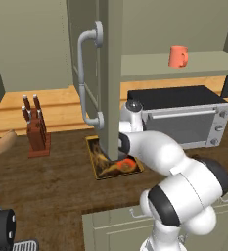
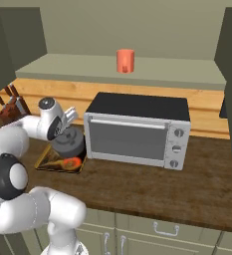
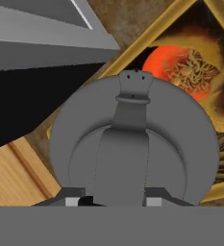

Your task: Pick the kettle from the counter and place it on the tray. Then pick the mug from the cabinet and place it on the tray. Then close the cabinet doors.

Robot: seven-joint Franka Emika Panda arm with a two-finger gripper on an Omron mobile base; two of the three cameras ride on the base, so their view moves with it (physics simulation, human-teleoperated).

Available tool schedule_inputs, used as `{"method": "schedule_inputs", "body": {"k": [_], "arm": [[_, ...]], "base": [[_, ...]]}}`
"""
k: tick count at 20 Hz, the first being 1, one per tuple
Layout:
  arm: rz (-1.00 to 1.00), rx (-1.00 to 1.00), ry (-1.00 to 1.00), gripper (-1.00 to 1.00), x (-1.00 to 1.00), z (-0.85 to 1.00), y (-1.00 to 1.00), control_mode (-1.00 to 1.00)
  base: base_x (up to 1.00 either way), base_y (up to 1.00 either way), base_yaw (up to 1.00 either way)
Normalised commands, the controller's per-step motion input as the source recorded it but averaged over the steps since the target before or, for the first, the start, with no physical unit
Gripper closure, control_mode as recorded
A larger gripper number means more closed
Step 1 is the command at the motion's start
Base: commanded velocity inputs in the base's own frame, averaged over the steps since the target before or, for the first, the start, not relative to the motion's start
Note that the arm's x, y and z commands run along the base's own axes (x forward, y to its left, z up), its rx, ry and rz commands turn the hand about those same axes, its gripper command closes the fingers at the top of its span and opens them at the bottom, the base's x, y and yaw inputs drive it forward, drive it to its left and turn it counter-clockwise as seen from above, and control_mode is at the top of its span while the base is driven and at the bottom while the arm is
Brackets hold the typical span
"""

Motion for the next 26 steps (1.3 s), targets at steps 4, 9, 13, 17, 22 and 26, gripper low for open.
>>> {"method": "schedule_inputs", "body": {"k": [4, 9, 13, 17, 22, 26], "arm": [[-0.03, 0.0, 0.0, 1.0, 0.39, -0.19, 0.04, -1.0], [-0.04, 0.0, 0.0, 1.0, 0.28, -0.14, 0.07, -1.0], [-0.05, 0.0, 0.0, 1.0, 0.22, -0.18, 0.09, -1.0], [-0.03, 0.0, -0.03, 1.0, 0.04, -0.25, 0.16, -1.0], [-0.03, 0.0, -0.03, -1.0, 0.01, -0.26, 0.21, -1.0], [-0.01, 0.0, -0.04, -1.0, 0.0, -0.18, 0.1, -1.0]], "base": [[0.0, 0.0, 0.0], [0.0, 0.0, 0.0], [0.0, 0.0, 0.0], [0.0, 0.0, 0.0], [0.0, 0.0, 0.0], [0.0, 0.0, 0.0]]}}
